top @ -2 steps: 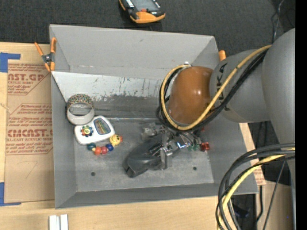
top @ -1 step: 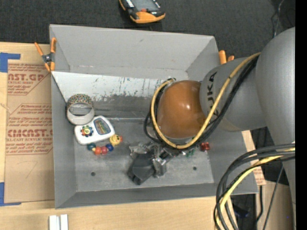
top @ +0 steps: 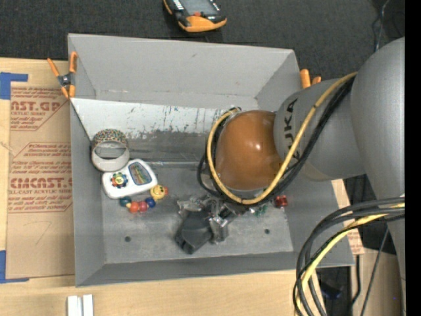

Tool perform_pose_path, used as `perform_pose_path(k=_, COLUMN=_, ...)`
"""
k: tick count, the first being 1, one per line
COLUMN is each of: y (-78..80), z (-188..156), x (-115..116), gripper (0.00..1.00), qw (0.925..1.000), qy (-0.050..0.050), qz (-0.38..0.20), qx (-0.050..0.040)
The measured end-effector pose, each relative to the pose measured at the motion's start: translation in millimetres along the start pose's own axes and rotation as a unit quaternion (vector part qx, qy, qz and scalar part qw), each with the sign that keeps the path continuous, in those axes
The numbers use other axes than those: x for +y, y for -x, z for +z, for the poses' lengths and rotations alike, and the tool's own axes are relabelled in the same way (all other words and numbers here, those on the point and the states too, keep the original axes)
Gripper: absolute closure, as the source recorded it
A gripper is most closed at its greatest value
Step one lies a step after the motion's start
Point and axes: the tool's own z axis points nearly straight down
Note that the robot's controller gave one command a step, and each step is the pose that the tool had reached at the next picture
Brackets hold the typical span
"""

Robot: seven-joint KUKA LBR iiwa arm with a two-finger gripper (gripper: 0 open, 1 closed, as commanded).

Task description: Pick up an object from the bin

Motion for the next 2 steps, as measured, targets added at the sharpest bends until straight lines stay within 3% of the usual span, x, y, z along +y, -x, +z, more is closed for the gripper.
perform_pose_path(k=1, y=-5.5, z=-5.9, x=30.0, gripper=1.00, qw=0.9771, qy=-0.015, qz=-0.211, qx=-0.0214)
perform_pose_path(k=2, y=-23.8, z=-96.6, x=25.7, gripper=1.00, qw=0.9925, qy=0.003, qz=-0.122, qx=0.0024)
